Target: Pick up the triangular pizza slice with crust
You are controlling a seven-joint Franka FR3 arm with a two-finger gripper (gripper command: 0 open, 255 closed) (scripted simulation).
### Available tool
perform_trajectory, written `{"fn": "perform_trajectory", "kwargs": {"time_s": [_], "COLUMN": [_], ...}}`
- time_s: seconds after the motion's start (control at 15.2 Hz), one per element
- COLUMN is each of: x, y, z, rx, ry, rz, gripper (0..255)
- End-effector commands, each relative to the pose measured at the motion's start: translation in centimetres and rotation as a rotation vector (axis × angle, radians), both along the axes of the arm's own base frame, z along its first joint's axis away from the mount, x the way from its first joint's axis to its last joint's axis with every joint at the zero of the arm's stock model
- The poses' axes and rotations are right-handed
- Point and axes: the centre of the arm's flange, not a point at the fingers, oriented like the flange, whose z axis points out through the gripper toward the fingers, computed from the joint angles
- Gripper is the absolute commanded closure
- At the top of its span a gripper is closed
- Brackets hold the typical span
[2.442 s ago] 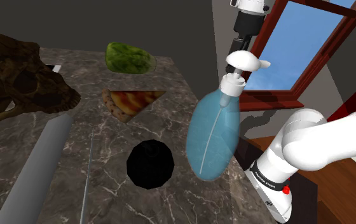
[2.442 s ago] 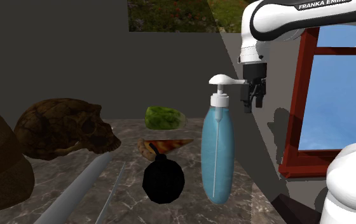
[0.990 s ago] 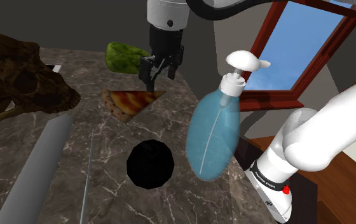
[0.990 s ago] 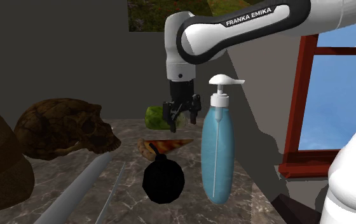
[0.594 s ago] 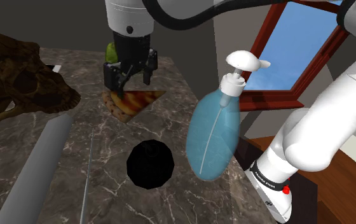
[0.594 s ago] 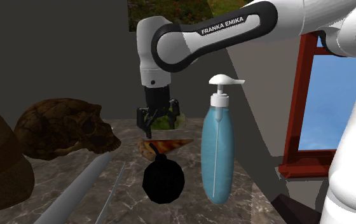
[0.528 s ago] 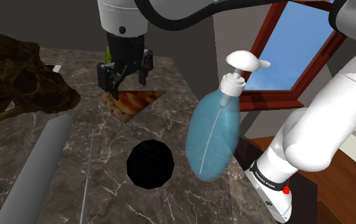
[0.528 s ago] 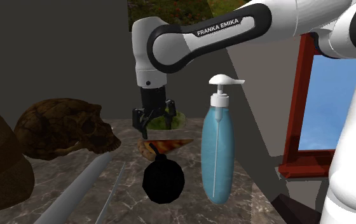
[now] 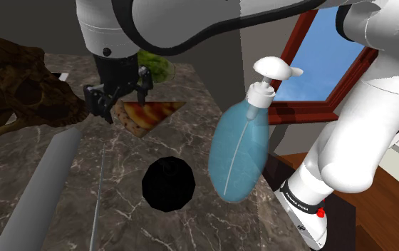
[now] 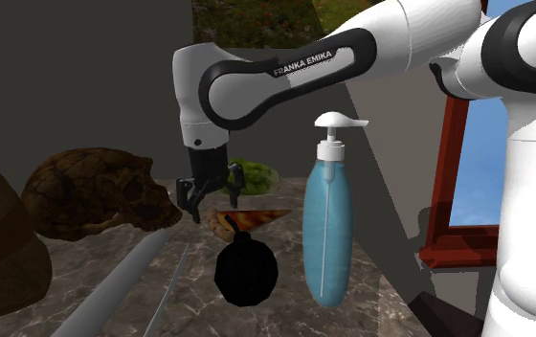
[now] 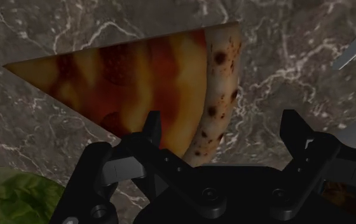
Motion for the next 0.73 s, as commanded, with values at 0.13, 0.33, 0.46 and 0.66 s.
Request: {"fn": "perform_trajectory", "kwargs": {"time_s": [0.13, 0.33, 0.46, 0.66], "x": [0.05, 0.11, 0.12, 0.13], "y": [-0.06, -0.10, -0.10, -0.10], "z": [-1.86, -1.83, -1.82, -1.82], "rx": [0.000, 0.000, 0.000, 0.000], "ry": [-0.001, -0.001, -0.001, -0.001], "rz": [0.000, 0.000, 0.000, 0.000], "gripper": [0, 255, 255, 255]}}
